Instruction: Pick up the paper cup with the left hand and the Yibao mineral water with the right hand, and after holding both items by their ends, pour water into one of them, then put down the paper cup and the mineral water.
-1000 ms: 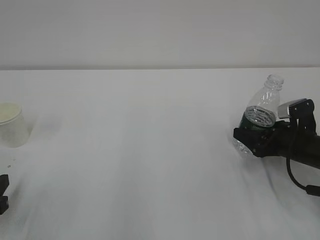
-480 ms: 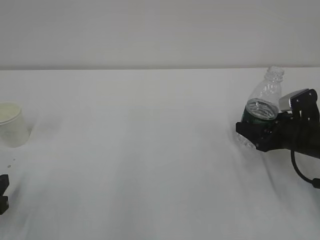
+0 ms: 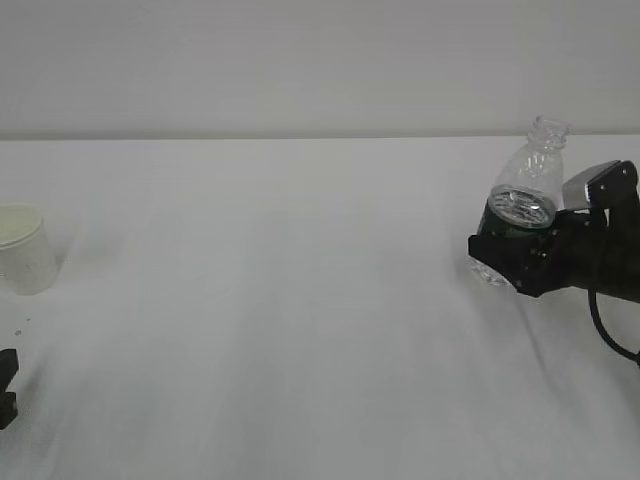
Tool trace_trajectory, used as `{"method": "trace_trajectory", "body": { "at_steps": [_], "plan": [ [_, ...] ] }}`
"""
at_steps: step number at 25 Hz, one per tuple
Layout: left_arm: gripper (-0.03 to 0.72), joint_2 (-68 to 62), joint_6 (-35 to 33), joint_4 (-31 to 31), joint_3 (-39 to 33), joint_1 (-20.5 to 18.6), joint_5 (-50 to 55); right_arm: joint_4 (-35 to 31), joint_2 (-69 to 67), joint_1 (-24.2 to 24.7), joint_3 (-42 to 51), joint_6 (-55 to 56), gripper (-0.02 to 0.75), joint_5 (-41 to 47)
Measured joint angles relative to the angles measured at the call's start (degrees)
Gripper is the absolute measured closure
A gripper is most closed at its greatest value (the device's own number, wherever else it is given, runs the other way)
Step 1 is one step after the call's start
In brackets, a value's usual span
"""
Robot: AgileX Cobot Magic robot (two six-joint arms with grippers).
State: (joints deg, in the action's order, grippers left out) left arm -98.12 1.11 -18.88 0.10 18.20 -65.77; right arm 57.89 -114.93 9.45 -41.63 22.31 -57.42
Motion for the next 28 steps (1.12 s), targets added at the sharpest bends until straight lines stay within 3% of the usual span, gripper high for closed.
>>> {"method": "trace_trajectory", "body": {
  "at_steps": [28],
  "plan": [
    [0.211,-5.1,0.0,0.1,3.0,0.0,-0.1,15.5,11.0,0.0,0.1,13.6,0.247,0.0]
  ]
}}
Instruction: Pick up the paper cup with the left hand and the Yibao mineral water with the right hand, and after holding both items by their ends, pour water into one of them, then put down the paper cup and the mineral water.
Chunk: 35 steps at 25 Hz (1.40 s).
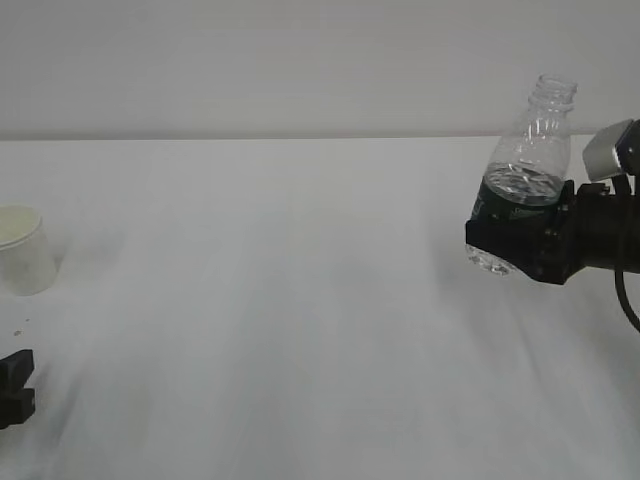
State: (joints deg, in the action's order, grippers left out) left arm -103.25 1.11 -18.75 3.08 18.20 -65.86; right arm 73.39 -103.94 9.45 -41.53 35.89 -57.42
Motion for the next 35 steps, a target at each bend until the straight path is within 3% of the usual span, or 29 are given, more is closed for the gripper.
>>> {"method": "trace_trajectory", "body": {
  "at_steps": [13,30,32,35],
  "plan": [
    [0.225,0.0,0.0,-1.4,0.0,0.0,0.0,5.3,0.1,0.0,0.0,3.8,0.247,-2.0],
    [0.258,-0.2,-1.4,-3.6,1.5,0.0,0.0,7.3,0.2,0.0,0.0,6.9,0.248,-5.7],
    [0.244,-0.6,-3.1,-3.7,2.1,0.0,0.0,7.5,0.2,0.0,0.0,7.1,0.248,-5.9],
    [0.157,-1.5,-5.0,-3.7,2.7,-0.3,0.0,7.5,0.2,0.0,0.0,7.5,0.248,-6.0]
  ]
}}
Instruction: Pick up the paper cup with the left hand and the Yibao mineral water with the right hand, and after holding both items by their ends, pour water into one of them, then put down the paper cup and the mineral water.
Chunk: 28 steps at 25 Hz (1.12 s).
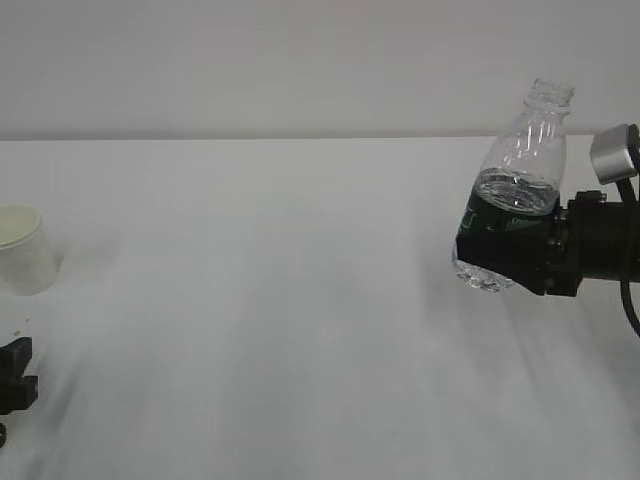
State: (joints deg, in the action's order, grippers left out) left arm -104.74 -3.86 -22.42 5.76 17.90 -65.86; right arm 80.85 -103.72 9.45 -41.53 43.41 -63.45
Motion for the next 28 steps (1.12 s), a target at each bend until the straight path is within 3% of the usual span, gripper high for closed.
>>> {"method": "trace_trajectory", "body": {
  "at_steps": [5,21,28],
  "plan": [
    [0.071,-2.6,-0.5,0.7,0.3,-3.4,0.0,0.1,0.1,0.0,0.0,0.6,0.248,-0.1],
    [0.07,-2.9,1.0,4.8,3.2,-6.9,-0.1,0.3,0.1,0.0,0.0,2.0,0.248,-0.2],
    [0.083,-3.2,3.3,14.6,3.7,-13.3,-0.1,0.7,0.1,0.0,0.0,2.5,0.248,-0.2]
  ]
}}
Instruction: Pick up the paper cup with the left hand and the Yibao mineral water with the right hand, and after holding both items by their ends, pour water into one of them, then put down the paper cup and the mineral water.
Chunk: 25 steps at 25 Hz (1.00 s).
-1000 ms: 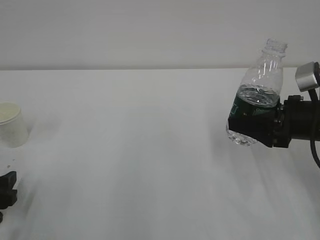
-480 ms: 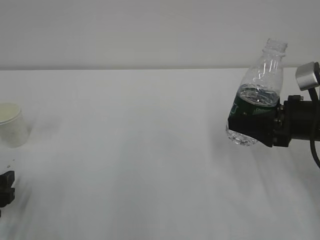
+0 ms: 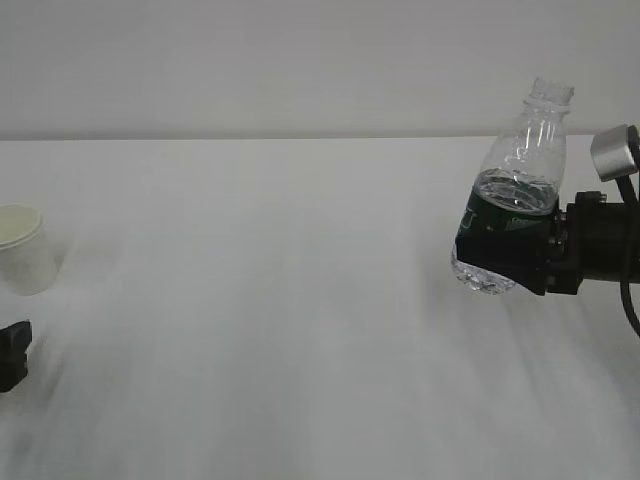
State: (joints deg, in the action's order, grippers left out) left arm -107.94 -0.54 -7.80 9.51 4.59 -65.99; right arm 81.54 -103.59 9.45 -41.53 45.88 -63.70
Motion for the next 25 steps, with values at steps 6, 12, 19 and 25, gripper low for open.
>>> {"method": "trace_trajectory", "body": {
  "at_steps": [6,12,19,25],
  "plan": [
    [0.101,0.0,0.5,11.2,1.9,-3.9,0.0,0.3,0.0,0.0,0.0,0.6,0.248,-0.1],
    [0.103,-0.4,0.5,12.7,2.3,-4.3,0.0,0.5,0.0,0.0,0.0,0.7,0.248,-0.1],
    [0.104,-2.2,0.1,11.4,3.9,-4.5,0.0,0.5,0.0,0.0,0.0,0.9,0.248,-0.2],
    [0.105,-2.9,-0.1,9.6,7.0,-4.5,0.0,1.3,0.0,0.0,0.0,1.1,0.248,-0.2]
  ]
}}
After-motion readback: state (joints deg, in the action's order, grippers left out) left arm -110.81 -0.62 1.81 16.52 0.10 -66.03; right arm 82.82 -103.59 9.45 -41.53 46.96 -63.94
